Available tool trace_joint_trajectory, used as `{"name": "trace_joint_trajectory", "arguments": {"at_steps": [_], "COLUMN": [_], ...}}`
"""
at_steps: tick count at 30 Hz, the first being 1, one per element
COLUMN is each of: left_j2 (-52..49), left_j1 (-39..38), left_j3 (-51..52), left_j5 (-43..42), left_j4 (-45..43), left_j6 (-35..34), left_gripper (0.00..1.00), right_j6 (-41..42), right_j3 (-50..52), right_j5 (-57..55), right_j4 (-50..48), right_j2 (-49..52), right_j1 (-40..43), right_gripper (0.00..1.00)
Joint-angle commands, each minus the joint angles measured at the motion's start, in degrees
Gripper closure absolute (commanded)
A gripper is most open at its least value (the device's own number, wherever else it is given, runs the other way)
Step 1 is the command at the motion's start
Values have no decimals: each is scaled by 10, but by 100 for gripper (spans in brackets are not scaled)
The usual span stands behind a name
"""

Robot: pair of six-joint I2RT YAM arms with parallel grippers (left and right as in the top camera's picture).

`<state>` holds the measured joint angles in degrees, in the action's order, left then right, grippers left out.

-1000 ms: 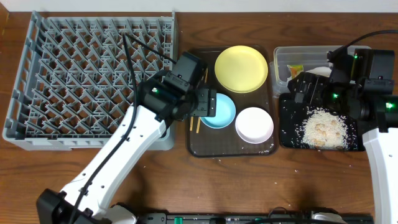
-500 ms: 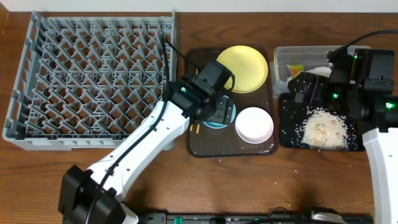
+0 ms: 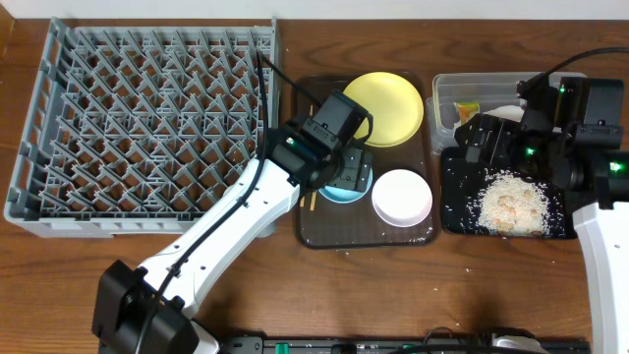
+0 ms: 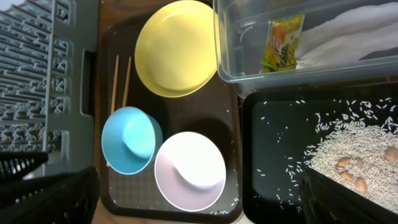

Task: Sort waste into correct bins and load items into the dishwasher
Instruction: 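Lower the left gripper over the blue bowl rim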

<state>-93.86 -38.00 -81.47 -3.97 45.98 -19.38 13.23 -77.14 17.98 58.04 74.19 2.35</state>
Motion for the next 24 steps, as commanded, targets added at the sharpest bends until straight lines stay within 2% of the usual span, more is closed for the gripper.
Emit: {"name": "trace_joint_trajectory", "arguments": {"at_steps": [1, 4, 9, 15, 24], "left_j2": [-5, -14, -58, -108, -167], "left_j1": [2, 11, 39, 77, 99], "left_j3": [-2, -2, -2, -7, -6], "left_j5": [45, 47, 47, 43, -17], "left_j4": [-25, -60, -95, -92, -92], "left_j6": [65, 122, 171, 181, 181], "left_gripper": [16, 16, 16, 16, 16], "right_j6": [4, 4, 4, 4, 4], "right_j3": [-11, -11, -11, -11, -11], "right_j5": [-2, -2, -2, -2, -2], "right_j4": [1, 1, 1, 1, 1], "right_j2": [-3, -3, -3, -3, -3], "right_j1": [3, 3, 3, 3, 3], "right_gripper": [1, 1, 1, 1, 1]}}
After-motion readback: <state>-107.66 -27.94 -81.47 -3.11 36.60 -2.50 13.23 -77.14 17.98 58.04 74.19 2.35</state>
